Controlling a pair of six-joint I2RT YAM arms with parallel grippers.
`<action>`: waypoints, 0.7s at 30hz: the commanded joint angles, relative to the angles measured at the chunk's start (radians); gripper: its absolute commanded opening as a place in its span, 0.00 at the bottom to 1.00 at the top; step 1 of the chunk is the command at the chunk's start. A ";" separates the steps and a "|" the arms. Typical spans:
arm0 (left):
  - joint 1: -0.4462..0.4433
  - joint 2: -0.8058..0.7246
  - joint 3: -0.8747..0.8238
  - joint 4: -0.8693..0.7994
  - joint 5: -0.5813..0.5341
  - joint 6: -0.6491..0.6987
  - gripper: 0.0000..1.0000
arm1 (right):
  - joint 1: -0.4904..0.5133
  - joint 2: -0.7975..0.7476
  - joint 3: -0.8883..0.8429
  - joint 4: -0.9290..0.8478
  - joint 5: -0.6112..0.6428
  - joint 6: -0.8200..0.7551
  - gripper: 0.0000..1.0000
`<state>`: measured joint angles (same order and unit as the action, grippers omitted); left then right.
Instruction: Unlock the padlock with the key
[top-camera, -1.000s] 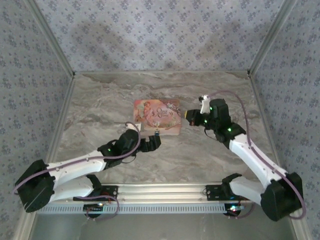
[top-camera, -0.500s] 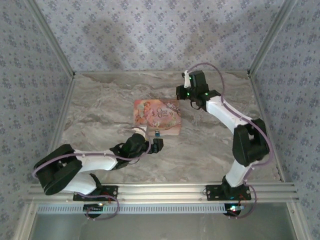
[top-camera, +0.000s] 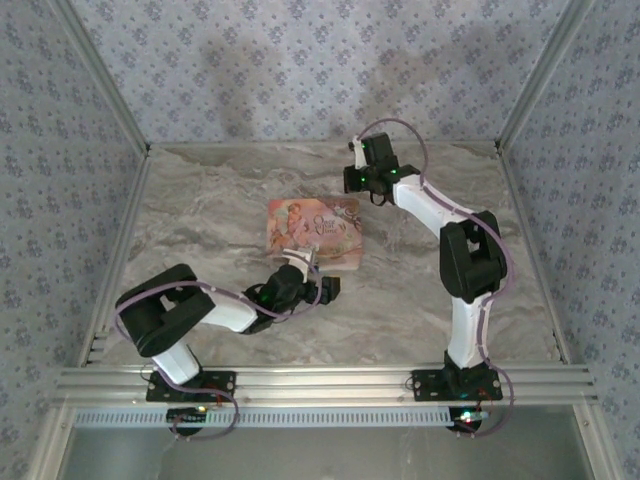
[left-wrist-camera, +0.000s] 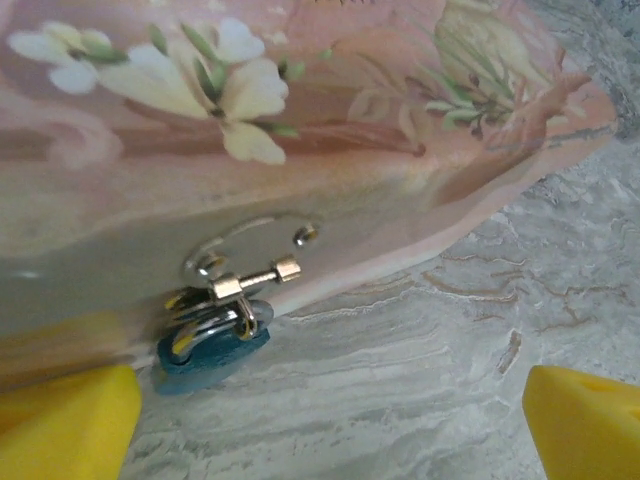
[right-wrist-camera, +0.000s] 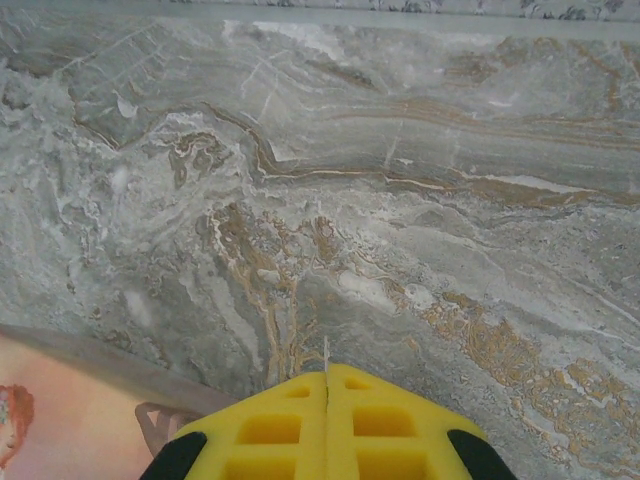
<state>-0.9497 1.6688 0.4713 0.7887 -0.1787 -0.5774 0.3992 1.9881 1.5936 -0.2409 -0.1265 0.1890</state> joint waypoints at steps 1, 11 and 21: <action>0.008 0.041 0.040 0.081 0.026 0.030 0.98 | 0.013 0.018 0.037 -0.032 0.014 -0.036 0.00; 0.057 0.075 0.020 0.259 0.195 0.062 0.91 | 0.023 0.018 0.008 -0.019 0.007 -0.056 0.00; 0.111 0.110 0.001 0.385 0.335 -0.007 0.83 | 0.031 0.009 0.000 -0.018 0.015 -0.067 0.00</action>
<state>-0.8482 1.7638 0.4782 1.0660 0.0952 -0.5644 0.4213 2.0014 1.5948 -0.2584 -0.1257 0.1406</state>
